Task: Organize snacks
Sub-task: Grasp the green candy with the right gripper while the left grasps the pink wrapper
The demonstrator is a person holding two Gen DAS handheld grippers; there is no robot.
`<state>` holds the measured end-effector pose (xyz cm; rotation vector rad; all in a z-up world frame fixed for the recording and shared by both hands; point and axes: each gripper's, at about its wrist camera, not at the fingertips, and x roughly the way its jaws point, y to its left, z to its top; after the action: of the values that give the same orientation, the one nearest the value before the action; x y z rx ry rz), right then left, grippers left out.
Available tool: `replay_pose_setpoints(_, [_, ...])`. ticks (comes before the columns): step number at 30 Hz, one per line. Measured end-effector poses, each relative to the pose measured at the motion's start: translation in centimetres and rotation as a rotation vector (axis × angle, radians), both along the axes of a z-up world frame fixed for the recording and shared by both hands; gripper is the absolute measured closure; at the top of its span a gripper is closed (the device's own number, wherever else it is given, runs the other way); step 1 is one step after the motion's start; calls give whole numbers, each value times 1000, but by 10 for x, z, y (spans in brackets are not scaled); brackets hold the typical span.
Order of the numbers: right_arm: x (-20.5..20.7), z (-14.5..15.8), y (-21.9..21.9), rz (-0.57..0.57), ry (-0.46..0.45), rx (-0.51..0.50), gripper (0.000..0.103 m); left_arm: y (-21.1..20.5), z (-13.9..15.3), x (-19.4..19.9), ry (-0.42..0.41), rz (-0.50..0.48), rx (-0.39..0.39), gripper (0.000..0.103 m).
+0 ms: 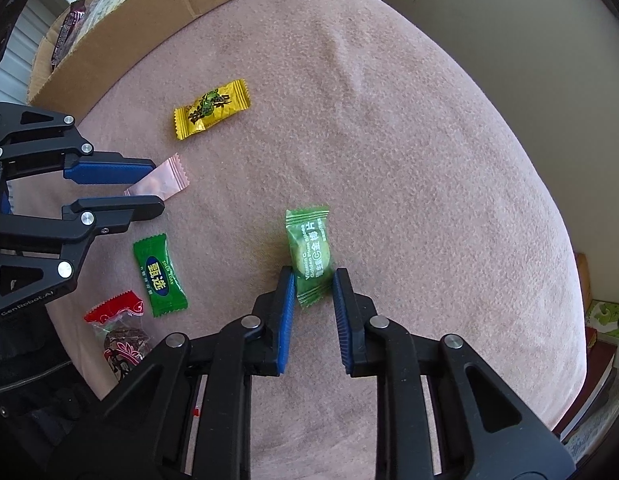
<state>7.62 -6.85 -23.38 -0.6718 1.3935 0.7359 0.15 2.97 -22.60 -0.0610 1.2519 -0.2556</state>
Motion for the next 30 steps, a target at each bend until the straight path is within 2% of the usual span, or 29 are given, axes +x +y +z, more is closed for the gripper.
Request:
replay_pose_setpoints(5, [0,1,-11,-56,6,44,90,30,11,-2,-7,15,-26,86])
replay_pose_setpoints(18, [8,9,-39,-170,44,141,95,56,27,-10,-26,43,-54,86])
replay_pose_setpoints(25, [10,11,-50,-207,50,156,97,72,38,-15,-40,61,-66,86])
replay_pose_setpoints(30, [17,5,-42,-211,55,120,97,74,43,-21,-48,55,-57,86])
